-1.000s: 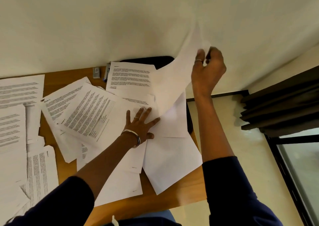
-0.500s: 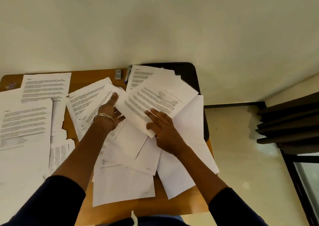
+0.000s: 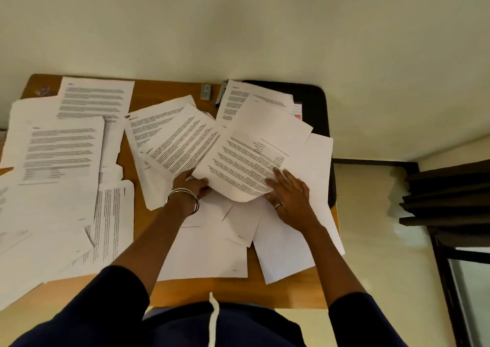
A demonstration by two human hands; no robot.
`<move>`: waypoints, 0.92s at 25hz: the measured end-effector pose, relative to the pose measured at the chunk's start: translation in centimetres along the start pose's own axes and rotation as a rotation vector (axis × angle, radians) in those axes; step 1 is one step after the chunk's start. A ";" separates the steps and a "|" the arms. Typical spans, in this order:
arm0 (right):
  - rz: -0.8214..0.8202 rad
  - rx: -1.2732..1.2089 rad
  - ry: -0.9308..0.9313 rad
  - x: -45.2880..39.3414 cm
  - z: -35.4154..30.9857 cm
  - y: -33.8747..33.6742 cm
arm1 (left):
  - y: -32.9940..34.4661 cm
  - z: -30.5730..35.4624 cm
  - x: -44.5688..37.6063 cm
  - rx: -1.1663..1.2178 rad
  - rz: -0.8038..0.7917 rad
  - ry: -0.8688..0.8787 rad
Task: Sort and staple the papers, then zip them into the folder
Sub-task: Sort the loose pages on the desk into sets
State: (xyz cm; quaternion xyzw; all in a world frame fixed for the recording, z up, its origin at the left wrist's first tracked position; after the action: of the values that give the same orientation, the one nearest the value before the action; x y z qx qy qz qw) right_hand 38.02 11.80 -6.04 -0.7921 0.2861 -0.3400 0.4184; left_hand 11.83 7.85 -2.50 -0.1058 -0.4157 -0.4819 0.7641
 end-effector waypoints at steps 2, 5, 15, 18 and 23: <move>0.015 0.057 -0.013 -0.1 0.5 0.4 | -0.5 -0.4 0.3 0.058 -0.009 -0.005; 0.300 0.105 -0.024 -0.2 -0.5 0.2 | 0.1 -0.6 1.5 0.190 -0.080 -0.079; 0.118 -0.138 -0.164 -4.0 -16.0 -1.5 | 0.3 -1.6 3.2 0.243 -0.716 0.078; 0.163 -0.246 -0.190 -4.7 -15.3 -1.2 | -1.6 -1.1 2.3 0.204 -0.386 0.090; 0.168 -0.125 0.104 -3.6 -9.8 1.0 | -3.8 -1.1 1.7 -0.021 -0.156 0.060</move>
State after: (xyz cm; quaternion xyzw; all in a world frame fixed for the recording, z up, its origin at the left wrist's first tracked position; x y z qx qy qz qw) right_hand 28.02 9.36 -3.89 -0.7712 0.3935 -0.3260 0.3797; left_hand 9.63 4.16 -2.87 -0.0667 -0.3944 -0.5471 0.7353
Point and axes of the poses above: each hand's wrist, its own x-axis away from the middle knuckle, its own y-axis out of the palm, z = x × y, the point moved 1 cm from there along -x, towards the middle knuckle, and after that the axes turned 15 degrees about -z, right-handed, at the moved point
